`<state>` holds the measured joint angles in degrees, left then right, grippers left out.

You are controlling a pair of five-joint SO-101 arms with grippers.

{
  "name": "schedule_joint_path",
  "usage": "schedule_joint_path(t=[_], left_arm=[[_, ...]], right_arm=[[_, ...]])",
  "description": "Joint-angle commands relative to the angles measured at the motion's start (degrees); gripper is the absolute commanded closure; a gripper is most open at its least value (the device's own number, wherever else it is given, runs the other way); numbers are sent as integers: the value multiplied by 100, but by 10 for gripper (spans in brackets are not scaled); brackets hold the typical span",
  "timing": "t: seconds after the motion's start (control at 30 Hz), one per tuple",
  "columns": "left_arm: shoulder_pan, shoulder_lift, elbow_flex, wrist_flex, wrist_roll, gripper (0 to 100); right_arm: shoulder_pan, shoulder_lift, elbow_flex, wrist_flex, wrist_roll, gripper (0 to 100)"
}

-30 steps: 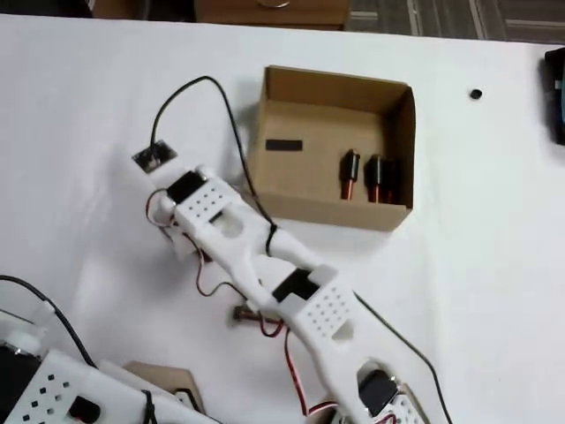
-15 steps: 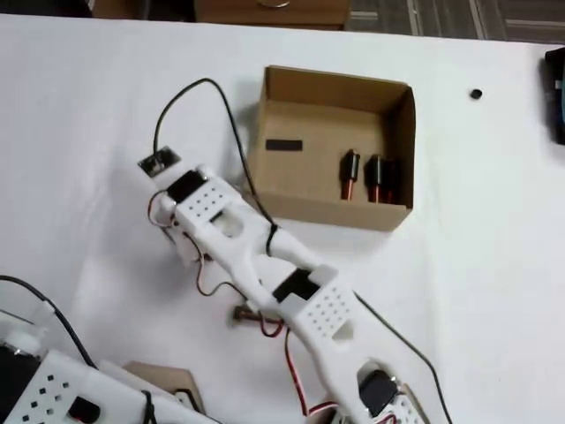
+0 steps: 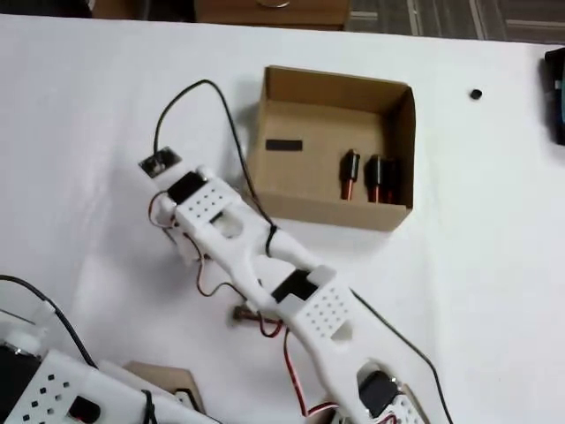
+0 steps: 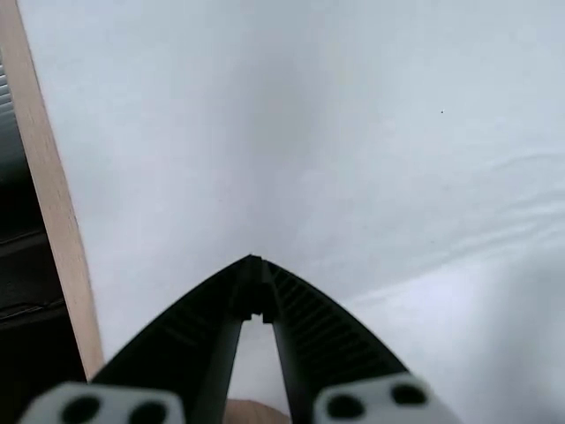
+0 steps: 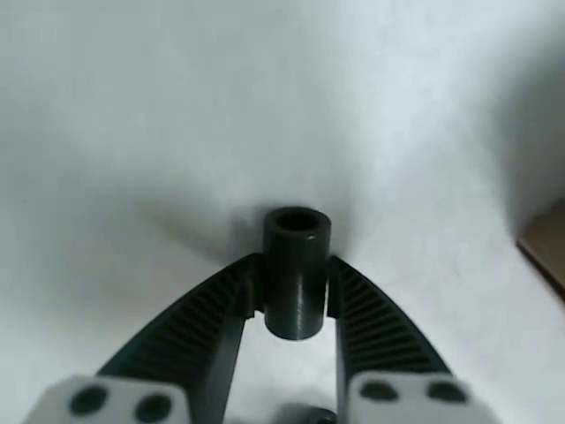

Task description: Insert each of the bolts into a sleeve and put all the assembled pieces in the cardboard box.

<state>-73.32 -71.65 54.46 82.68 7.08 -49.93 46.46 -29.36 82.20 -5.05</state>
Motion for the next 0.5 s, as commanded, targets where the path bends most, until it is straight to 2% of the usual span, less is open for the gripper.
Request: schedule_joint_path(t=[0.0, 0.1, 0.3, 0.47], left_arm=[[53, -26, -48, 26, -9, 977], [53, -26, -57, 26, -9, 977], [62, -26, -40, 26, -9, 977], [264, -26, -75, 26, 0, 978]], right_arm=[[-163, 119, 0, -119, 0, 920], [-145, 119, 9, -110, 0, 982], [-136, 57, -35, 22, -246, 979], [-13, -338, -642, 708, -246, 978]])
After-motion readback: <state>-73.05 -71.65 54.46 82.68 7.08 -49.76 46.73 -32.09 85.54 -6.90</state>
